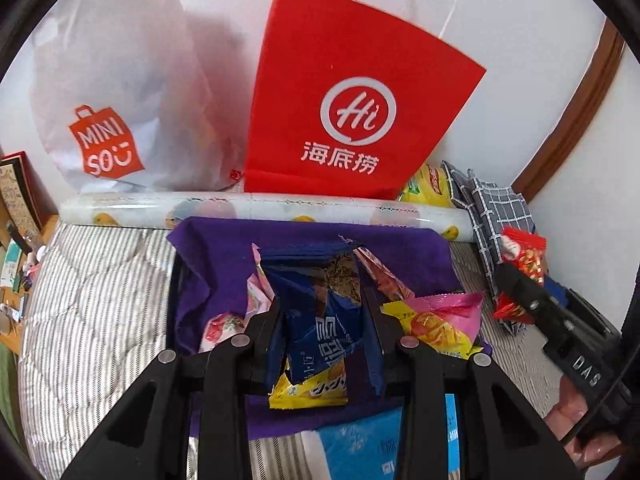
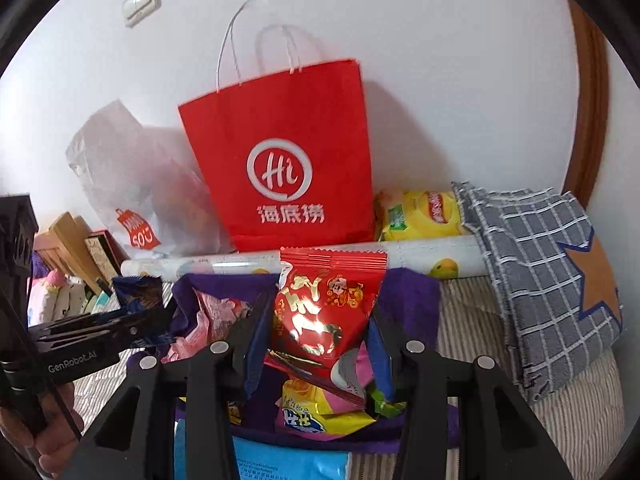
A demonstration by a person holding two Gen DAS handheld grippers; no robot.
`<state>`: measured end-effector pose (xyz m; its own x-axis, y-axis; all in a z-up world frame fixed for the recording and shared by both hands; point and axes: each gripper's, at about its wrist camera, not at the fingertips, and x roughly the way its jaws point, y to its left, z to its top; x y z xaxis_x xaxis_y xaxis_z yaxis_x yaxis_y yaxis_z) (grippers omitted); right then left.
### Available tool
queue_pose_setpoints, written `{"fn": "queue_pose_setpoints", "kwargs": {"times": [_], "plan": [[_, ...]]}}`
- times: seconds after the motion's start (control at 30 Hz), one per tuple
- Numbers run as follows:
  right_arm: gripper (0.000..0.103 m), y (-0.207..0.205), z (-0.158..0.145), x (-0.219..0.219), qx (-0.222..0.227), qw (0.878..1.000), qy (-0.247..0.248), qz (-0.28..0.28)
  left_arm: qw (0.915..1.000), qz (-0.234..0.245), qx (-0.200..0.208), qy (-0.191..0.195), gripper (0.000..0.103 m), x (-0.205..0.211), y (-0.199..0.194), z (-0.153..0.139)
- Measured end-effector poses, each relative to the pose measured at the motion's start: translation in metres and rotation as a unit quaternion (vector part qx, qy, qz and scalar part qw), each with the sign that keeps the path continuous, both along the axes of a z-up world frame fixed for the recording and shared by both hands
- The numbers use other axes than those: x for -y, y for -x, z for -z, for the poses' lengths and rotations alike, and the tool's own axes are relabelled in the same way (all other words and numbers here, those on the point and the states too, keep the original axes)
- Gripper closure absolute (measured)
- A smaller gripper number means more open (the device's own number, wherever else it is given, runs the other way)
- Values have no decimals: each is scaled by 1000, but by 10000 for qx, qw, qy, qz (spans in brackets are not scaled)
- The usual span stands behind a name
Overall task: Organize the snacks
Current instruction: 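Lower both packets onto the purple towel and open both tools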
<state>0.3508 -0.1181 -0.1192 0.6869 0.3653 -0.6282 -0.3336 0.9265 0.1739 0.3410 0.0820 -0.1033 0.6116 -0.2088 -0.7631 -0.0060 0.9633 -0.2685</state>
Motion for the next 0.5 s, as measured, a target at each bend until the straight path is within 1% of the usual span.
{"fn": "queue_pose_setpoints", "kwargs": {"times": [0.23, 0.5], "plan": [[60, -15, 25, -16, -274, 9992, 237, -170, 9998, 32, -184, 54, 69, 4, -17, 18], [60, -18, 34, -15, -348, 9989, 271, -189, 9995, 27, -310, -48, 69, 11, -24, 31]]}}
